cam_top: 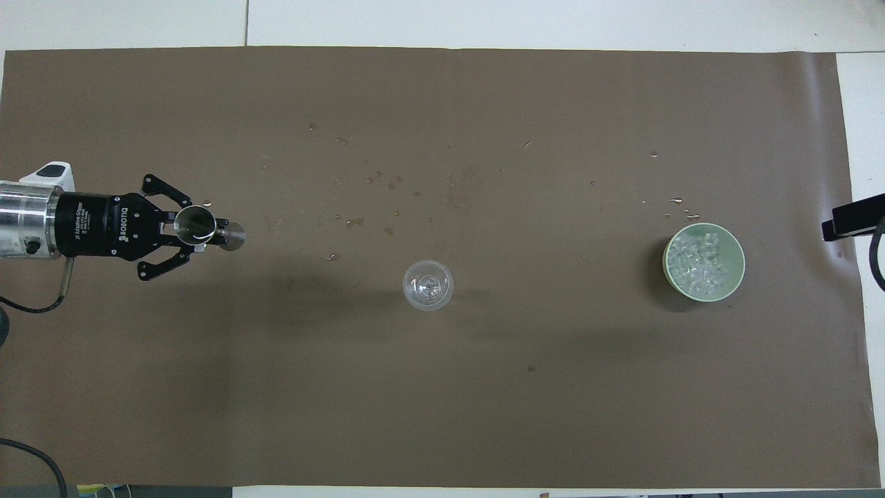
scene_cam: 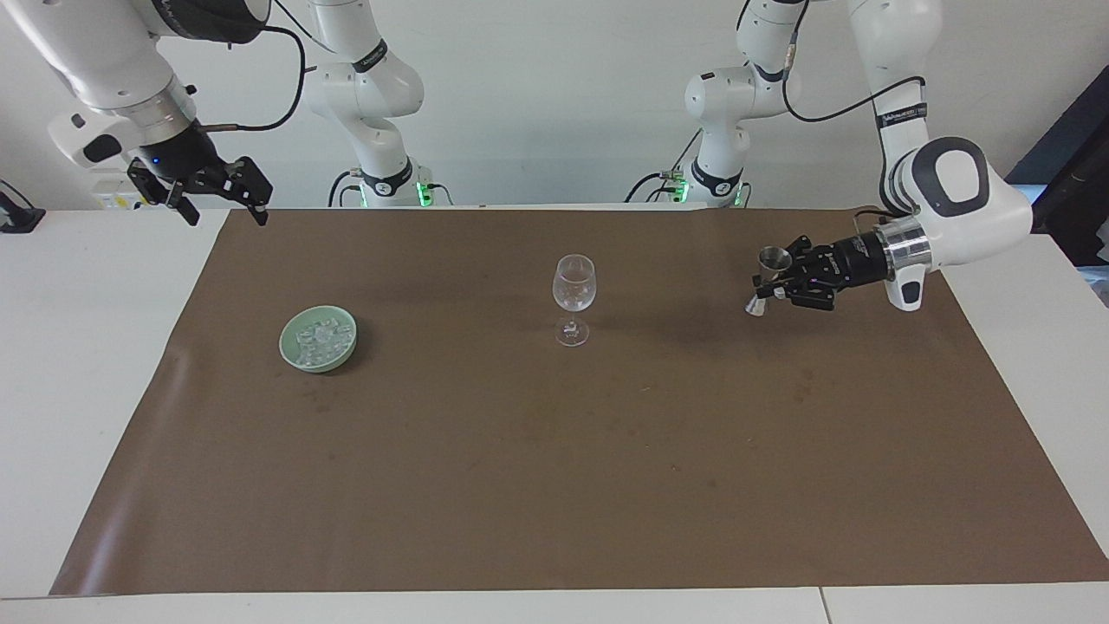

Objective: Pour wine and add ice with both arms
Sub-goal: 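Lift the metal cup with the left gripper toward the clear cup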

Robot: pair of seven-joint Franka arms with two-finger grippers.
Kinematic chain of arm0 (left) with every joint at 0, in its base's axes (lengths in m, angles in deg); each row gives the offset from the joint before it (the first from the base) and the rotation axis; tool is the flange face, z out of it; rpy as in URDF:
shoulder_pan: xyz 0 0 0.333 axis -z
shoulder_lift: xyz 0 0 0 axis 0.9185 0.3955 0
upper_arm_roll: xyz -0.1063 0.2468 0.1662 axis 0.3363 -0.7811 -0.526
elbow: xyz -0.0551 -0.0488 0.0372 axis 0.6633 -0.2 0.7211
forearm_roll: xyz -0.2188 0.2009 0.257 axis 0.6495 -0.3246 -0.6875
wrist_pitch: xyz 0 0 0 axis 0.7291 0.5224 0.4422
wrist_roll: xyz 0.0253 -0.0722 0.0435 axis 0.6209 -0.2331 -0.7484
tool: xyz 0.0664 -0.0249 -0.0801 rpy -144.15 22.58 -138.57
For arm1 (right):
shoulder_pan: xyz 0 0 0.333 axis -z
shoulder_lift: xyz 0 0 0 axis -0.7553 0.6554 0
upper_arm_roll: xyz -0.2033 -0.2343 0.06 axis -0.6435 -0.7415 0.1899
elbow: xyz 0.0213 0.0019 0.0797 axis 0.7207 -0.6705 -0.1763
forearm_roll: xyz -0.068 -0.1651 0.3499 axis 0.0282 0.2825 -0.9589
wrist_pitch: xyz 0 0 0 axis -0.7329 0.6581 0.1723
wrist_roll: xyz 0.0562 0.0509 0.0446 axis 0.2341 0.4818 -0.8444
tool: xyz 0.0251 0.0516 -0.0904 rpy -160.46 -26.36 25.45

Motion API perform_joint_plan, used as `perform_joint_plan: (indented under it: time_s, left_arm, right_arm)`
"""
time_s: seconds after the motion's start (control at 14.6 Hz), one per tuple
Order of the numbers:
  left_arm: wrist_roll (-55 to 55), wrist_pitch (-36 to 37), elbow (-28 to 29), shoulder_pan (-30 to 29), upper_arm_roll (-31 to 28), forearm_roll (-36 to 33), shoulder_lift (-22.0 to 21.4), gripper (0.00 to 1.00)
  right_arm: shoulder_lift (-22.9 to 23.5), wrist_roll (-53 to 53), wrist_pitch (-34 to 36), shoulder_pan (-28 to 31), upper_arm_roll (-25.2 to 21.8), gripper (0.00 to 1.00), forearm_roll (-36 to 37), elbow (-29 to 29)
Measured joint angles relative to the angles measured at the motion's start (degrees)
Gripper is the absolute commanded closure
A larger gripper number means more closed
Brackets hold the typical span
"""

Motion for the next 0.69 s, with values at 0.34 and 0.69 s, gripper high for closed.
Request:
perform_joint_plan:
  time_s: [0.34, 0.69]
  left_arm:
    - [-11.4, -9.7, 0.8, 13.7, 0.3, -3.2, -3.9, 1.0]
    - [-21.5, -16.5, 0.9, 23.9, 0.4, -12.1, -4.0, 1.0]
  right_arm:
    - [-0.8, 0.0, 0.0, 0.0, 0.0, 0.0, 0.0, 0.0]
    - [-1.1, -0.4, -3.1, -0.2, 0.3, 0.0, -0.7, -1.4]
